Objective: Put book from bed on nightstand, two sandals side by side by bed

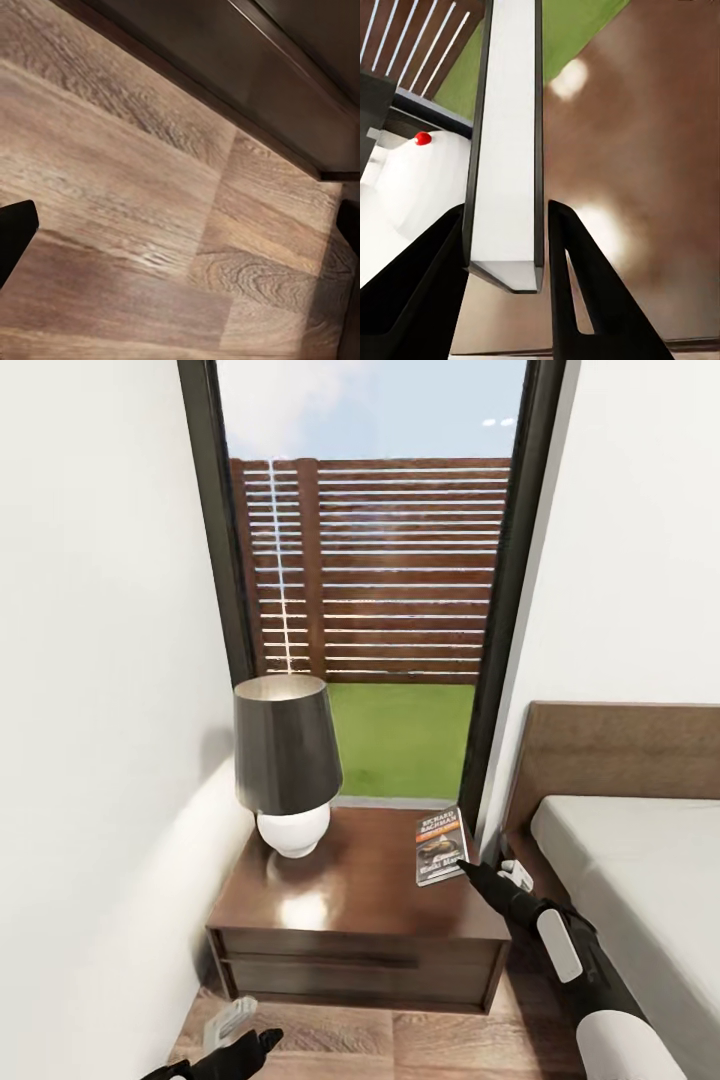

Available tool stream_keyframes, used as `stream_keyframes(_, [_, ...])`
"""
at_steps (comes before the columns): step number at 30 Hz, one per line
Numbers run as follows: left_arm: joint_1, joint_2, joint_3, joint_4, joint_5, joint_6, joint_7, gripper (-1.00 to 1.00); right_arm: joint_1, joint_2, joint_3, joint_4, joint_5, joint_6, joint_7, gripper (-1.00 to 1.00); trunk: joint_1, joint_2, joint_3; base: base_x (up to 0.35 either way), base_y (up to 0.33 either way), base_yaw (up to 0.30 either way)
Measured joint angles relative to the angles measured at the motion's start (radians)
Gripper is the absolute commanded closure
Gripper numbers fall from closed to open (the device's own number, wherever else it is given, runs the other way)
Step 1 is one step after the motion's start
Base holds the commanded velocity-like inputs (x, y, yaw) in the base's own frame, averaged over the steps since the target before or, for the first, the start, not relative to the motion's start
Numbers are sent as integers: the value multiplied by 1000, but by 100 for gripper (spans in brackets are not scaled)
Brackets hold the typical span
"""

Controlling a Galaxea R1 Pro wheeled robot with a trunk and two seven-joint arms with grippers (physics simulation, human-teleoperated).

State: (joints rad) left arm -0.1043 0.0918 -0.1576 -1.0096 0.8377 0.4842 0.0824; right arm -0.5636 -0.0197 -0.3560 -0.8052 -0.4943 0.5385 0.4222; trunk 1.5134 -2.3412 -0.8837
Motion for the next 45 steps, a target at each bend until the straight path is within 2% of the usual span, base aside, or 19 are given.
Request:
stream_keyframes(6, [9, 1, 4, 8, 0, 0, -1, -100, -1, 1, 0, 3, 2, -4, -2, 100, 0, 0, 0, 90, 70, 0])
stream_keyframes(10, [23, 1, 30, 10, 0, 0, -1, -100, -1, 1, 0, 7, 3, -4, -6, 100, 0, 0, 0, 91, 76, 0])
stream_keyframes(16, [34, -1, 123, 11, 2, 10, -2, -100, -14, 0, 2, 45, 4, -3, -7, 100, 0, 0, 0, 31, 26, 0])
stream_keyframes(23, [38, -2, 230, 11, 4, 16, -2, -100, -65, -1, 4, 167, 5, -9, -3, 100, 0, 0, 0, 7, 6, 0])
stream_keyframes(31, [38, -13, 244, 10, -2, 19, 2, -100, -77, -6, 3, 198, 2, -40, 4, 100, 27, -49, -22, 1, 1, 0])
stream_keyframes(45, [39, -16, 244, 11, -6, 21, 2, -100, -80, -10, 0, 206, 0, -94, 11, 100, 80, -147, -66, 0, 0, 0])
